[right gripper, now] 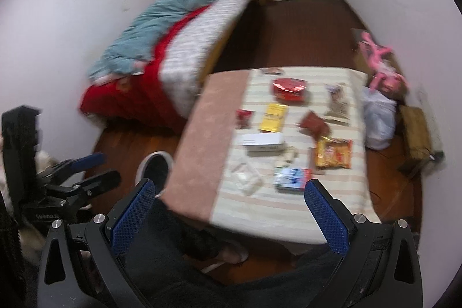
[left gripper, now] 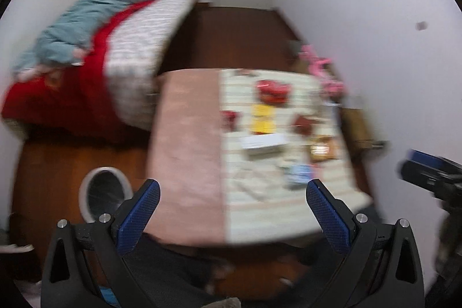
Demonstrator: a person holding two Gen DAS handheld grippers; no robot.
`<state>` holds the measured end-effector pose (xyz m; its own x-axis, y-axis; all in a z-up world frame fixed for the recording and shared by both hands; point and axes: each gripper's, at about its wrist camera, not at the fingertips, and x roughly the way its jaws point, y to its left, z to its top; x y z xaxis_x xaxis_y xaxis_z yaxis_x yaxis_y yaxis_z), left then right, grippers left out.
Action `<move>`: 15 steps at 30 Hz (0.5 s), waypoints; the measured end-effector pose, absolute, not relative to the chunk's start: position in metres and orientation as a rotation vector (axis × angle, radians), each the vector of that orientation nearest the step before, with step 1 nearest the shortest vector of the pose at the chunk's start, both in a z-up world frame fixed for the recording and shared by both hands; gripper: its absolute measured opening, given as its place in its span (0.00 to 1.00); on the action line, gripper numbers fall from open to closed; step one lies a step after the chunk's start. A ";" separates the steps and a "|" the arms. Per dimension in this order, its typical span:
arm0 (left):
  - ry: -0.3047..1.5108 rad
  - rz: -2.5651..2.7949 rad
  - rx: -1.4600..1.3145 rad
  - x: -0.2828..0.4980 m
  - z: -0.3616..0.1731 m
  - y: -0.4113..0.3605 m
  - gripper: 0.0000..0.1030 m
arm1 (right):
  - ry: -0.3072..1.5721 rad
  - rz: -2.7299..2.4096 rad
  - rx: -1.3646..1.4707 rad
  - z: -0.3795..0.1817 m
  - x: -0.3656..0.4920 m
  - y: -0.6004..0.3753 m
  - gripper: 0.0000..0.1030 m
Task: Collect trash
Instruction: 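Grasp the clear plastic tray with the left tool while the right tool grasps the DHA Pure Milk carton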
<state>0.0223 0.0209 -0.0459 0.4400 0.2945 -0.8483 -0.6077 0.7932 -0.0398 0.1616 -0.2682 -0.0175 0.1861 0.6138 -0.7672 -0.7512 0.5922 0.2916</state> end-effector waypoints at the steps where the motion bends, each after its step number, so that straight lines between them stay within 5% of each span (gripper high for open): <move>1: 0.983 0.611 -0.364 0.025 -0.061 0.027 1.00 | 1.005 0.933 -0.168 -0.029 0.166 -0.265 1.00; 9: 1.228 0.721 -0.525 0.050 -0.202 0.069 1.00 | 1.194 0.658 -0.221 -0.188 0.226 -0.220 1.00; 15: 1.349 0.763 -0.611 0.062 -0.254 0.078 1.00 | 1.288 0.551 -0.245 -0.275 0.265 -0.184 1.00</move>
